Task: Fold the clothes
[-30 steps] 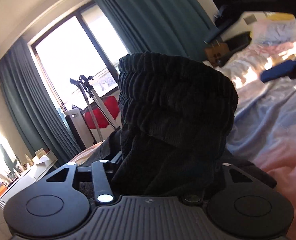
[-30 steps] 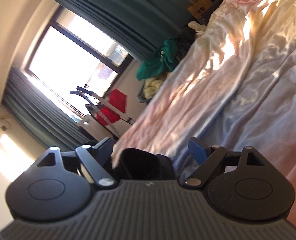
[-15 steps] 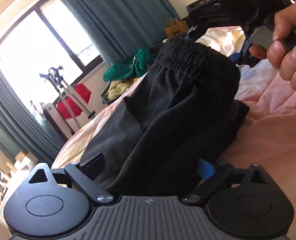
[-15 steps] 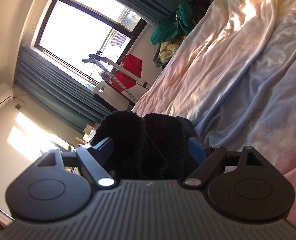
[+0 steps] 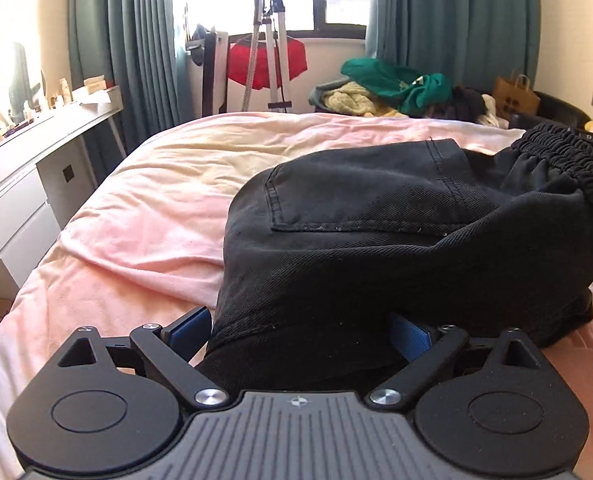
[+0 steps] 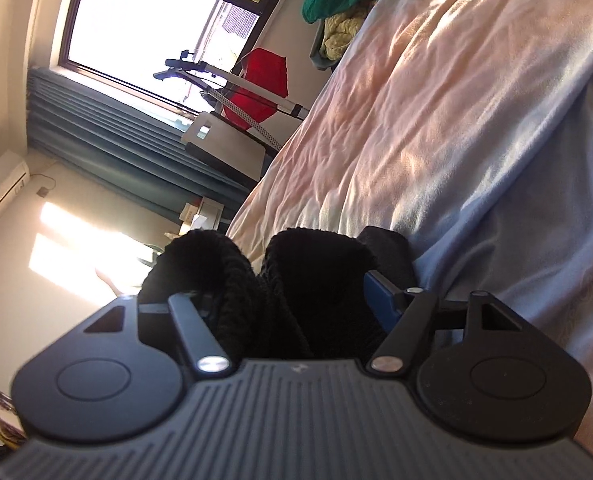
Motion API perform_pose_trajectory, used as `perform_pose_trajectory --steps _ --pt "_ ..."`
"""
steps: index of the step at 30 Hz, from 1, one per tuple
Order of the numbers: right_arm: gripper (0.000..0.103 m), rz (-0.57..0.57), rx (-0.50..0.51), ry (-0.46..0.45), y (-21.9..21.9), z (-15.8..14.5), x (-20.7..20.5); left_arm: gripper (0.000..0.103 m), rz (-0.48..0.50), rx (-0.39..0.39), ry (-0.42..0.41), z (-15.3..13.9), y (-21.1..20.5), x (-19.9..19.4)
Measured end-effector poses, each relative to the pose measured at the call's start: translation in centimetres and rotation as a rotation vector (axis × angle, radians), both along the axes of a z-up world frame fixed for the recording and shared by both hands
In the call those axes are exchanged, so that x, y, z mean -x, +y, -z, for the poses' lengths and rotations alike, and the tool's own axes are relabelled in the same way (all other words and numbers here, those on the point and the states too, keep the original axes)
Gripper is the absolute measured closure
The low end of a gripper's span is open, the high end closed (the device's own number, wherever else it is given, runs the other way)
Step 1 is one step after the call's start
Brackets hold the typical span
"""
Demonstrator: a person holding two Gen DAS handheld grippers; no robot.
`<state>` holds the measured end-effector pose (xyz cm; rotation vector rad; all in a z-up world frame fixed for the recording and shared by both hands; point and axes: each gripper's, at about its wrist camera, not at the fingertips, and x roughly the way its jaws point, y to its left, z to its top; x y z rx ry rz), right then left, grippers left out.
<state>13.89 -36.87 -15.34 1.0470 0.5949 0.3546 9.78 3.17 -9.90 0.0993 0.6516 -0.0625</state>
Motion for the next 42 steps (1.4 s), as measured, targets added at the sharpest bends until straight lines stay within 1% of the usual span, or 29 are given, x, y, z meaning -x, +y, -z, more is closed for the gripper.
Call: perform_pose_trajectory --steps 1,2,3,5,8,10,13,14,15,17,19,21,22,25,27,28,29,30,31,33,34,36,39,42 --pt "0.057 -0.003 -0.005 -0.006 0.1 -0.2 -0.2 0.007 -0.001 -0.012 -0.007 -0.1 -0.2 0.0" --pt "0.080 -0.004 -0.008 -0.017 0.3 -0.4 -0.3 0.007 -0.003 -0.020 -0.015 -0.1 -0.3 0.2" --pt "0.085 -0.002 -0.003 -0.028 0.4 -0.8 -0.4 0.007 -0.004 -0.020 -0.022 -0.2 -0.5 0.6" --pt "0.087 0.004 0.006 -0.063 0.6 -1.7 -0.2 0.007 0.000 -0.009 -0.027 -0.2 -0.7 0.9" --pt "0.092 0.034 -0.036 -0.151 -0.1 -3.8 0.5 0.008 0.005 0.006 -0.035 -0.2 -1.1 1.5" --pt "0.092 0.060 -0.050 -0.204 -0.6 -5.2 0.9 0.008 0.009 0.017 -0.040 -0.2 -1.4 1.8" --pt "0.092 0.103 0.027 -0.230 -1.4 -6.2 1.4 0.008 0.014 0.033 -0.048 -0.2 -1.8 2.4" --pt "0.092 0.119 0.055 -0.211 -1.8 -5.6 1.2 0.008 0.016 0.038 -0.050 -0.2 -1.9 2.6" --pt "0.092 0.133 0.062 -0.170 -2.2 -4.5 0.9 0.008 0.018 0.043 -0.053 -0.2 -2.0 2.8" --pt "0.092 0.148 0.060 -0.077 -2.7 -1.7 0.2 0.008 0.018 0.056 -0.054 -0.2 -2.1 3.0" --pt "0.091 0.151 0.059 -0.001 -2.6 1.4 -0.4 0.008 -0.004 0.086 -0.029 0.2 -1.5 2.5" --pt "0.086 0.171 0.041 0.016 -2.5 2.3 0.2 0.008 -0.024 0.121 -0.004 0.3 -0.9 2.4" --pt "0.084 0.189 0.029 0.021 -2.4 2.0 0.8 0.008 -0.032 0.136 0.006 0.3 -0.6 2.4" --pt "0.079 0.255 0.053 0.038 -2.1 0.3 3.1 0.008 -0.035 0.159 0.018 0.2 0.0 2.9" --pt "0.069 0.311 0.082 0.055 -2.1 -0.9 5.2 0.008 -0.037 0.173 0.026 0.2 0.3 3.2" --pt "0.066 0.340 0.090 0.060 -2.2 -1.4 6.3 0.008 -0.038 0.180 0.031 0.2 0.5 3.4" --pt "0.061 0.367 0.086 0.058 -2.2 -1.8 7.5 0.009 -0.039 0.187 0.034 0.1 0.7 3.6" --pt "0.052 0.390 0.081 0.056 -2.2 -2.3 8.7 0.010 -0.040 0.190 0.032 0.0 0.9 3.8" --pt "0.046 0.411 0.085 0.060 -2.0 -2.8 9.8 0.010 -0.039 0.187 0.028 -0.1 1.0 4.1" --pt "0.022 0.420 0.091 0.037 -1.1 -3.6 11.8 0.012 -0.038 0.185 0.021 -0.2 1.3 4.6" --pt "0.018 0.417 0.094 0.018 -0.6 -4.0 12.8 0.012 -0.040 0.189 0.020 -0.2 1.6 4.9" --pt "0.018 0.391 0.102 -0.007 0.5 -4.3 14.2 0.013 -0.046 0.201 0.020 -0.3 2.2 5.5" --pt "0.018 0.334 0.127 -0.033 2.3 -4.5 15.4 0.013 -0.065 0.247 0.022 -0.7 3.3 5.8" --pt "0.018 0.260 0.245 -0.023 4.5 -4.5 14.2 0.013 -0.081 0.260 0.017 -0.9 3.7 5.9"
